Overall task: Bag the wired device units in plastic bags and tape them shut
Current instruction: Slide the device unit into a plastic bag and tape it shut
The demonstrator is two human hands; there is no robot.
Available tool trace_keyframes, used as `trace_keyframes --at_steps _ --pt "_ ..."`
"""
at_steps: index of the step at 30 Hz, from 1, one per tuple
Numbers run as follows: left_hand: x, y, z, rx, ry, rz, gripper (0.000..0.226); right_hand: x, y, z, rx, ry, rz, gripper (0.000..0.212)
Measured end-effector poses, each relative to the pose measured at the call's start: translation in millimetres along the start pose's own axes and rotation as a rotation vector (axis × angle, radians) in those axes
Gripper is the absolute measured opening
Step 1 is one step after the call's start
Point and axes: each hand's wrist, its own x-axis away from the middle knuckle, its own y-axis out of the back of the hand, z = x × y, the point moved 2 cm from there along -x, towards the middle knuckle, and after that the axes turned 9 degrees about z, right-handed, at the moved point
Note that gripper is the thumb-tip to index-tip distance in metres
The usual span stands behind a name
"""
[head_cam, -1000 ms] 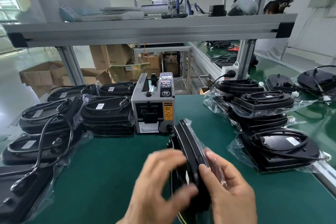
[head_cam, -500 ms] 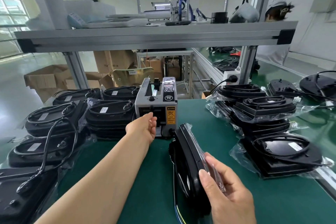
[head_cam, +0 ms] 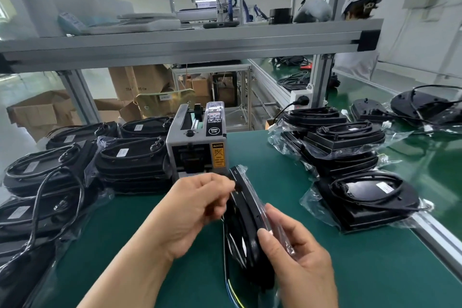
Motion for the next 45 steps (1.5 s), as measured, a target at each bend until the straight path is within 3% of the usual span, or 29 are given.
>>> trace_keyframes --at_steps 4,13,23,45 --pt "14 -23 -4 -0.258 0.04 0.054 0.015 0 -2 0 -0.025 -0.024 0.02 0.041" --pt "7 -25 -5 -0.4 0.107 0.072 0.022 0 3 0 0.013 -0.035 0.044 0.036" --pt "10 -29 2 -0.219 0.092 0.003 0.015 1 -2 3 0.01 -0.002 0.038 0.04" --pt "9 -29 25 -0.539 -0.063 -0.195 0.014 2 1 1 -0.009 -0.019 0.06 0.038"
